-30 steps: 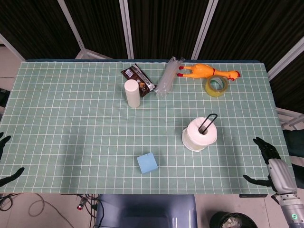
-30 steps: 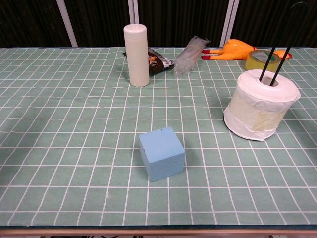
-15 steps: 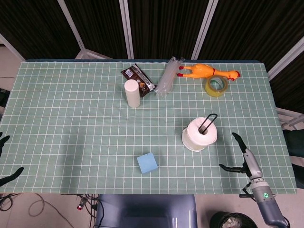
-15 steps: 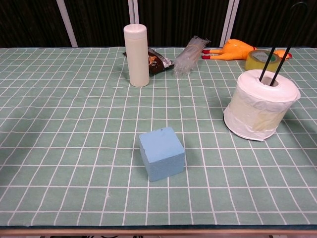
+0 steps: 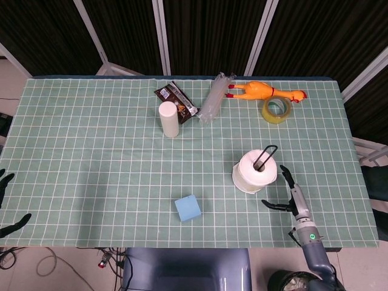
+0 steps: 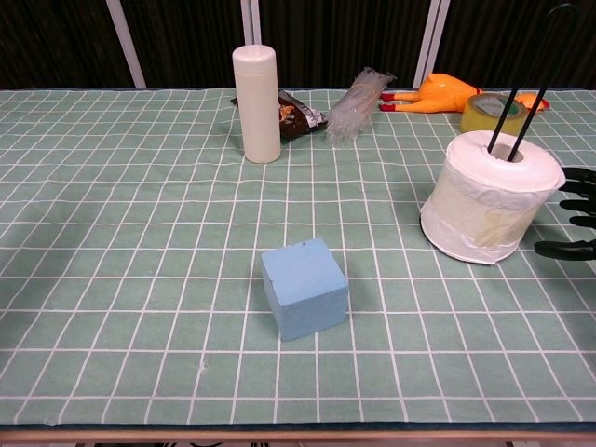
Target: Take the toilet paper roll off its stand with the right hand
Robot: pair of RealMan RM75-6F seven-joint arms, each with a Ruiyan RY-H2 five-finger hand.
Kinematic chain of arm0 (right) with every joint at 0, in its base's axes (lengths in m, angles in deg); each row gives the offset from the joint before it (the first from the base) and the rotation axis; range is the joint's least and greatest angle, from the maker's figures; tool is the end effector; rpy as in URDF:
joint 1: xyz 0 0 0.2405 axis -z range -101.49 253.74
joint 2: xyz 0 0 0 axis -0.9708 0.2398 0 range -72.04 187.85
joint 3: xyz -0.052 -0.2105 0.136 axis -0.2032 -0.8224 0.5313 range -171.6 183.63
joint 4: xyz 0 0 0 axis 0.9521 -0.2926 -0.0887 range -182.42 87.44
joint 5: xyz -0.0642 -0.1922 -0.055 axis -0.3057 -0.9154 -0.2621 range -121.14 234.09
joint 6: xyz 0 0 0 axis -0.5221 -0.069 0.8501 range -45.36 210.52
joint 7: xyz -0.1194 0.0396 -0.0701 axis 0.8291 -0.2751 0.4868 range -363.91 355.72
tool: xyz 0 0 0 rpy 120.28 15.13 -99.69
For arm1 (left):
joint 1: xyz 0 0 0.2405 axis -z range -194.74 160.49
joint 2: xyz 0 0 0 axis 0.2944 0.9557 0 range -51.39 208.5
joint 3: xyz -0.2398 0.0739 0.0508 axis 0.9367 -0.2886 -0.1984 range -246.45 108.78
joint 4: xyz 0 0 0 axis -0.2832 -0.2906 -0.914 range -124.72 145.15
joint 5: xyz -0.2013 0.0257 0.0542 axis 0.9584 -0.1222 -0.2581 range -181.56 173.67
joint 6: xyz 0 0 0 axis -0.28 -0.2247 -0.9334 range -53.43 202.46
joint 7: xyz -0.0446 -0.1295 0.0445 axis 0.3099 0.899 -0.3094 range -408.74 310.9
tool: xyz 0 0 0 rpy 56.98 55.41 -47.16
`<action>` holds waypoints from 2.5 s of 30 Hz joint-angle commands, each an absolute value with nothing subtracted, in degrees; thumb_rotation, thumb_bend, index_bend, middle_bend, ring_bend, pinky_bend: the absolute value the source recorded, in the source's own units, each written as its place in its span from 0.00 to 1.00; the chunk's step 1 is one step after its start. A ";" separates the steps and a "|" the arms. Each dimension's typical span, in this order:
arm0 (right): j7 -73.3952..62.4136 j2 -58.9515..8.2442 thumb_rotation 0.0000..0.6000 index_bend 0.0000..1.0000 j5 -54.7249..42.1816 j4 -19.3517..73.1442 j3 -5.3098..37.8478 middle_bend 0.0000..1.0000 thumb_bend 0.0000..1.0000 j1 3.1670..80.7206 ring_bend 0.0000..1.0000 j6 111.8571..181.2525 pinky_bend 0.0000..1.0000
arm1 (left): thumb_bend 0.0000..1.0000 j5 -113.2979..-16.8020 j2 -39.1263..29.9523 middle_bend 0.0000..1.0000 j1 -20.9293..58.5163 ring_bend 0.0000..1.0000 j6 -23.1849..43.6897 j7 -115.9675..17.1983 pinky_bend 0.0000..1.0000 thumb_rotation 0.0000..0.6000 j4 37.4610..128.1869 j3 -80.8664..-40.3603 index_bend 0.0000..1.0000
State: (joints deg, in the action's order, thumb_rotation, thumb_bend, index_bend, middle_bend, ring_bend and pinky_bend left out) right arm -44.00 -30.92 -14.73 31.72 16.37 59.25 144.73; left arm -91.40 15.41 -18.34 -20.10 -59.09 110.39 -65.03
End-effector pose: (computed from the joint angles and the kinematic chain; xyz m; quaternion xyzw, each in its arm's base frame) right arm -0.2896 -0.2615 0.0090 0.3479 -0.7067 0.5230 0.3256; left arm -0.2902 0.1500 0.1768 -0.5542 -0.3443 -0.3932 0.6478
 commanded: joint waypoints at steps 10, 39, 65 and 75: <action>-40.40 -35.88 1.00 0.00 -10.77 27.31 19.90 0.00 0.00 55.93 0.00 140.97 0.00 | 0.05 -90.96 15.15 0.04 -18.11 0.00 -19.62 -59.78 0.00 1.00 110.25 -64.93 0.15; -38.15 -37.95 1.00 0.24 -6.24 27.97 24.71 0.30 0.00 53.78 0.06 138.40 0.00 | 0.05 -90.79 15.15 0.04 -17.99 0.00 -19.21 -60.21 0.00 1.00 110.59 -65.10 0.15; -40.24 -18.00 1.00 0.35 -11.76 49.72 31.18 0.35 0.00 55.82 0.09 141.81 0.00 | 0.05 -90.84 14.76 0.04 -18.07 0.00 -19.44 -61.24 0.00 1.00 110.84 -65.17 0.15; -37.46 0.22 1.00 0.35 -5.56 58.54 38.78 0.35 0.00 55.17 0.09 137.61 0.00 | 0.05 -90.91 14.82 0.04 -18.12 0.00 -19.50 -61.10 0.00 1.00 110.89 -65.18 0.15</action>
